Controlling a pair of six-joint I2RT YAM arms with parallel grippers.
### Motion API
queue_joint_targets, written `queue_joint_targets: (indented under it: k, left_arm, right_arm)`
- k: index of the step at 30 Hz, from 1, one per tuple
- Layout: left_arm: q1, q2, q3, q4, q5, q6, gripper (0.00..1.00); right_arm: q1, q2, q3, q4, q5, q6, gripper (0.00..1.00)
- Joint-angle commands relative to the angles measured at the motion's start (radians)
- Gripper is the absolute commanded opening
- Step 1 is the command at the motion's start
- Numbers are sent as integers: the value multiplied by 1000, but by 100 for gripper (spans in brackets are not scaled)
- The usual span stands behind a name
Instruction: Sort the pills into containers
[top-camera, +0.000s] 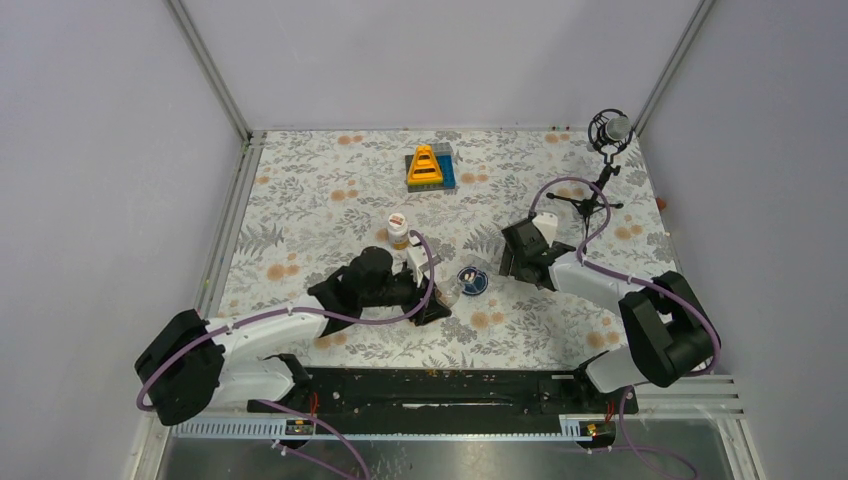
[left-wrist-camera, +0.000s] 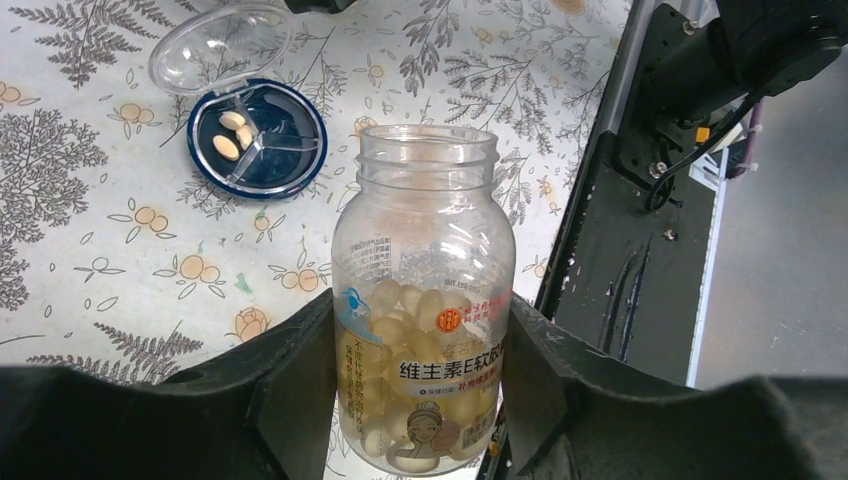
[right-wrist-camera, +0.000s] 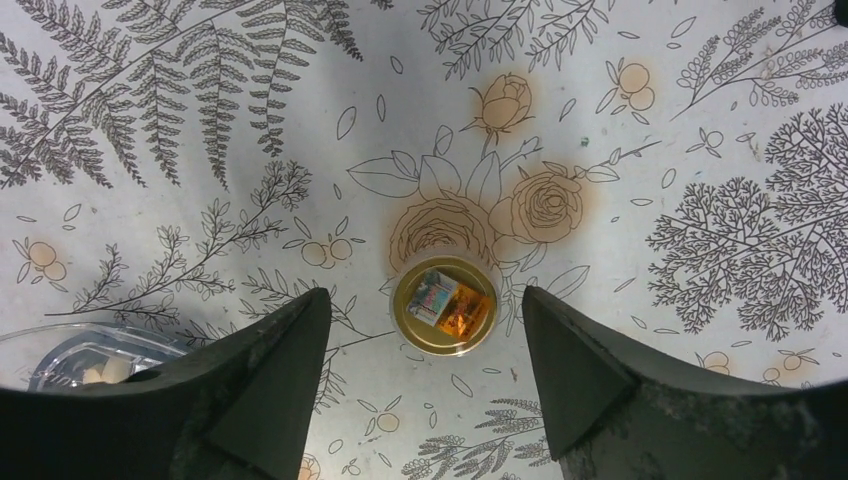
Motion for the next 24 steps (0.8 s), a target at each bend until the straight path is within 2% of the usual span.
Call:
queue_joint_targets:
  k: [1, 7, 11, 18, 24]
  left_arm:
    - [-6, 17, -13, 98, -24, -7, 0]
    - [-5, 50, -20, 100, -47, -12, 0]
    - [-5, 63, -22, 99, -54, -13, 0]
    - [-6, 82, -36, 113, -92, -8, 0]
    - [-6, 98, -46, 118, -99, -7, 0]
  right_arm:
    - [-5, -16, 56, 19, -25, -68, 73]
    - [-7, 39, 140, 8, -109, -145, 50]
    - [-7, 75, 172, 20, -184, -180, 49]
    - [-7, 178, 245, -10, -346, -163, 35]
    - [-7, 204, 247, -32, -391, -133, 33]
